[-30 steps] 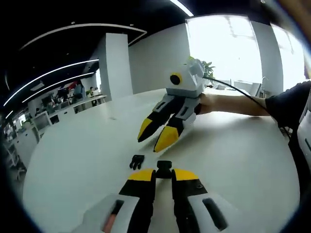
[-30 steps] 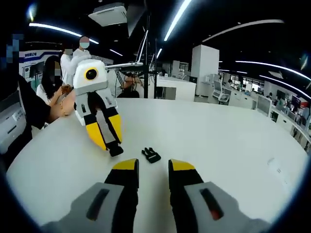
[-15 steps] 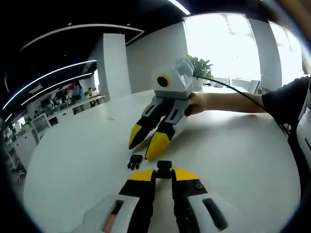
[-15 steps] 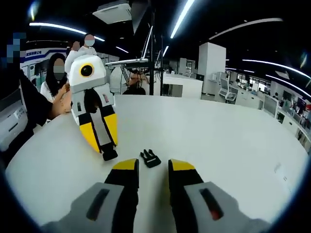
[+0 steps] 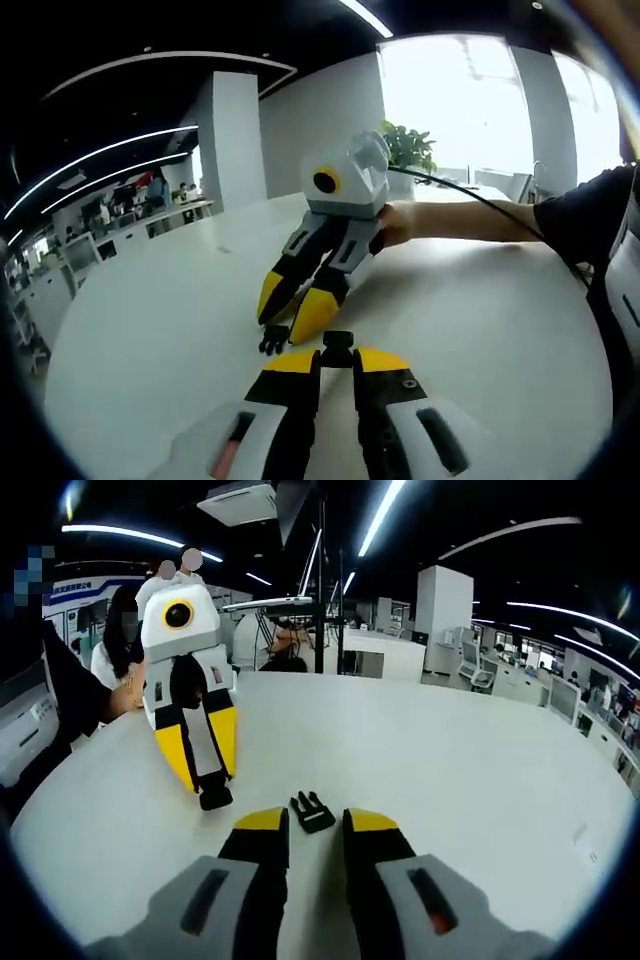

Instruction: Snap the two parts of the plastic buckle together until the buckle closes and remains connected.

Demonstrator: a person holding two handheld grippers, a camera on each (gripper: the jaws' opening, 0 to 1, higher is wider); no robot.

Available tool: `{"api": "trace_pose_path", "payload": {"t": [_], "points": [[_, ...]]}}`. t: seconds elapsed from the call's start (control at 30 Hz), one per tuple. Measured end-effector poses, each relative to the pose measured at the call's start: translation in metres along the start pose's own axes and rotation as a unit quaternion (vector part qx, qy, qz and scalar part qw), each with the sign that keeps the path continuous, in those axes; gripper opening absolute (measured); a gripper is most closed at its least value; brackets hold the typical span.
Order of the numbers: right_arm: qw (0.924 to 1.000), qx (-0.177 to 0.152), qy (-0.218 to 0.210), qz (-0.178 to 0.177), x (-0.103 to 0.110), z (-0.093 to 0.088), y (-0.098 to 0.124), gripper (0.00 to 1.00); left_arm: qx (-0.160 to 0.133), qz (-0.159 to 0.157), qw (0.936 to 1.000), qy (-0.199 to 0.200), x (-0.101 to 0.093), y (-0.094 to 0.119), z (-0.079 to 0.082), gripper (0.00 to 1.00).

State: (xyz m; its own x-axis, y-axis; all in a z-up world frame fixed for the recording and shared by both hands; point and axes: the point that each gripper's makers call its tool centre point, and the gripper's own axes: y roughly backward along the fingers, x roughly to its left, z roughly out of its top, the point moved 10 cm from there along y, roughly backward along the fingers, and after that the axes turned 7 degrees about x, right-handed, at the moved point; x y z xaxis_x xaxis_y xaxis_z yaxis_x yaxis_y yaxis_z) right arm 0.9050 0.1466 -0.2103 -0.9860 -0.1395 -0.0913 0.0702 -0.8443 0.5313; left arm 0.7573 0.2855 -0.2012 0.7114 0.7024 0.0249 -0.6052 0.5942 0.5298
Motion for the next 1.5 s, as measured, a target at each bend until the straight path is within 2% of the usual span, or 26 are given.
{"api": "trace_pose_path", "payload": {"t": [0.37,0.6,0.93,1.23,1.5], "points": [[0.9999,0.003,0.004,0.009,0.003,0.000,0.000,0.15,-0.003,-0.001,1.0000,-0.003,0.002,0.002,0.003,0.13],[0.9998,-0.003,-0.010,0.016,0.005,-0.003,0.000,0.13,-0.003,-0.001,1.0000,-0.004,0.000,0.001,0.002,0.13],[0.9997,-0.015,-0.019,0.005,0.002,-0.009,0.003,0.13,0.002,-0.002,1.0000,-0.003,0.001,-0.001,0.001,0.13],[0.9992,-0.021,-0.033,-0.011,0.003,-0.016,0.018,0.13,0.004,0.000,1.0000,0.002,0.002,-0.002,-0.001,0.13],[0.9982,-0.020,-0.042,-0.039,0.013,-0.029,0.046,0.12,0.006,0.003,1.0000,-0.001,0.003,-0.005,0.000,0.13]]}}
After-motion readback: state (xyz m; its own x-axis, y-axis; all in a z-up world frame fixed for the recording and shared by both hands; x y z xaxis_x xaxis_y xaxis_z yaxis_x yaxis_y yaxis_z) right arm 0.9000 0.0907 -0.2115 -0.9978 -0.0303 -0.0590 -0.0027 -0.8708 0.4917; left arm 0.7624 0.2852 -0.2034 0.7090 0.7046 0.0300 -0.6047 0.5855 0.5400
